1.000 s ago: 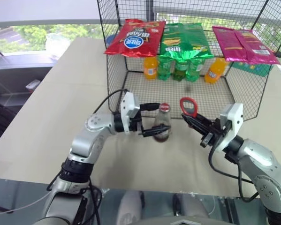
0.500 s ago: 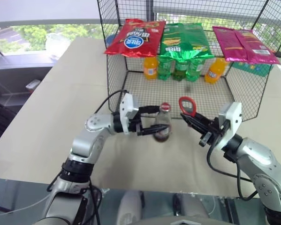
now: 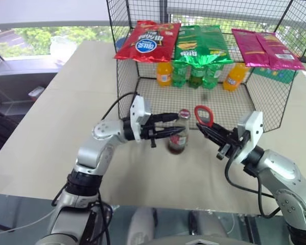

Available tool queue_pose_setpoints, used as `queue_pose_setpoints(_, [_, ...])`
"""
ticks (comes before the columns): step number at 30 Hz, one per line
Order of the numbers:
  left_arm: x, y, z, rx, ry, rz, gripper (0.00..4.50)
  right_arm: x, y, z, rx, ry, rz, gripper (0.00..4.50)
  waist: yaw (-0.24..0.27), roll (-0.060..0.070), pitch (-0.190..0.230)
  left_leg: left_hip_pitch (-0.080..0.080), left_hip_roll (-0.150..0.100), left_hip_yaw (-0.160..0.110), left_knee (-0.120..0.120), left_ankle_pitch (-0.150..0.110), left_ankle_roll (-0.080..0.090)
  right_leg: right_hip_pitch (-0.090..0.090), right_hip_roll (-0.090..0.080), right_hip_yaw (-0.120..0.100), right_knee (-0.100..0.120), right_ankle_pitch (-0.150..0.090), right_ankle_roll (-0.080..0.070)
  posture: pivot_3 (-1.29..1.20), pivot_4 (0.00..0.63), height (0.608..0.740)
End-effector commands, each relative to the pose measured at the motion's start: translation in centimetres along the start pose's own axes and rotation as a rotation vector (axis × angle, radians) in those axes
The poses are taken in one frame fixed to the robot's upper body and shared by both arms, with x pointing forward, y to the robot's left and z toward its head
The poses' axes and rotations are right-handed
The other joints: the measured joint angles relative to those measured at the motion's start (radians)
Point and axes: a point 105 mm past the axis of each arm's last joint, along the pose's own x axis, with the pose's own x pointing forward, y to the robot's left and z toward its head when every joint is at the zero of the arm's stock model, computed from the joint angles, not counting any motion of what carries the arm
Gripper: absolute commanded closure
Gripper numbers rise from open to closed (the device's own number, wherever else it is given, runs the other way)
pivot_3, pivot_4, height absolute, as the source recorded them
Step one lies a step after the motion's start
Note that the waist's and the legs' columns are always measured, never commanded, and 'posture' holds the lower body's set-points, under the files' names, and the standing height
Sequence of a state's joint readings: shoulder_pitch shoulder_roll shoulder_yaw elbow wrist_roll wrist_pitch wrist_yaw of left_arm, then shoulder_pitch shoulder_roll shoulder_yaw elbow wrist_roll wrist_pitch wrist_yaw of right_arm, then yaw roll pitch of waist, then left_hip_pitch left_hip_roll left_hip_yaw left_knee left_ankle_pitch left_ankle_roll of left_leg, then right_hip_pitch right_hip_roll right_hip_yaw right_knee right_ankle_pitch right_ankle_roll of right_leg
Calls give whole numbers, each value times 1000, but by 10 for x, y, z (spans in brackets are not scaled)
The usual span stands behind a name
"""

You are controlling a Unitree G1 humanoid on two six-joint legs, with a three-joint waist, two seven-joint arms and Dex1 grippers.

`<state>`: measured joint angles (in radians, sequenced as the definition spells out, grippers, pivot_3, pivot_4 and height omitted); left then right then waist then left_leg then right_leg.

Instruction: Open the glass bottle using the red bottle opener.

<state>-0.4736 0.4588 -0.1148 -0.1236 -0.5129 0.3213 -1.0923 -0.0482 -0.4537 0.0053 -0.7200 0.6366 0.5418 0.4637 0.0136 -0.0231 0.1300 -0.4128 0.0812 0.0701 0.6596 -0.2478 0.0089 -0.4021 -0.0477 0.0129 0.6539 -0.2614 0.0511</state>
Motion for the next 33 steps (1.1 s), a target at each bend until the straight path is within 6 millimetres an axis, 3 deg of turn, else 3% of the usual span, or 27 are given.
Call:
queue_pose_setpoints(1, [3,-4,14,7,-22,-41,2801,1,3,8,-25,-33,16,4500,0,0,0,0,0,0,0,0,0,0,0,0,0,0,0,0,150,740])
queue_pose_setpoints(2, [4,-6,15,6,-19,-48,2801,1,3,8,-25,-33,17,4500,0,0,0,0,0,0,0,0,0,0,0,0,0,0,0,0,150,740])
queue_pose_setpoints(5, [4,-8,17,7,-12,-50,1707,1,3,7,-26,-33,18,4500,0,0,0,0,0,0,0,0,0,0,0,0,0,0,0,0,150,740])
queue_pose_setpoints(8, [5,-8,19,8,-12,-40,254,1,4,7,-26,-33,18,4500,0,0,0,0,0,0,0,0,0,0,0,0,0,0,0,0,150,740])
queue_pose_setpoints(9, [5,-8,19,9,-11,-40,35,1,4,7,-26,-33,18,4500,0,0,0,0,0,0,0,0,0,0,0,0,0,0,0,0,150,740])
queue_pose_setpoints(19, [17,-22,26,10,-17,-44,35,1,4,7,-24,-31,19,4500,0,0,0,0,0,0,0,0,0,0,0,0,0,0,0,0,150,740])
queue_pose_setpoints(23, [23,-34,23,-10,-9,-54,1177,2,4,8,-28,-33,19,4500,0,0,0,0,0,0,0,0,0,0,0,0,0,0,0,0,150,740])
queue_pose_setpoints(24, [22,-34,22,-13,-5,-51,1834,2,4,8,-29,-34,20,4500,-1,0,0,0,0,0,0,0,0,0,0,0,0,0,0,0,150,740])
queue_pose_setpoints(28, [12,-22,18,-21,5,-20,3335,2,4,9,-30,-35,22,4500,-1,0,0,0,0,0,0,0,0,0,0,0,0,0,0,0,150,740])
queue_pose_setpoints(33, [8,-16,15,-11,1,9,3340,2,5,9,-29,-34,26,4500,0,0,0,0,0,0,0,0,0,0,0,0,-1,0,0,0,150,740])
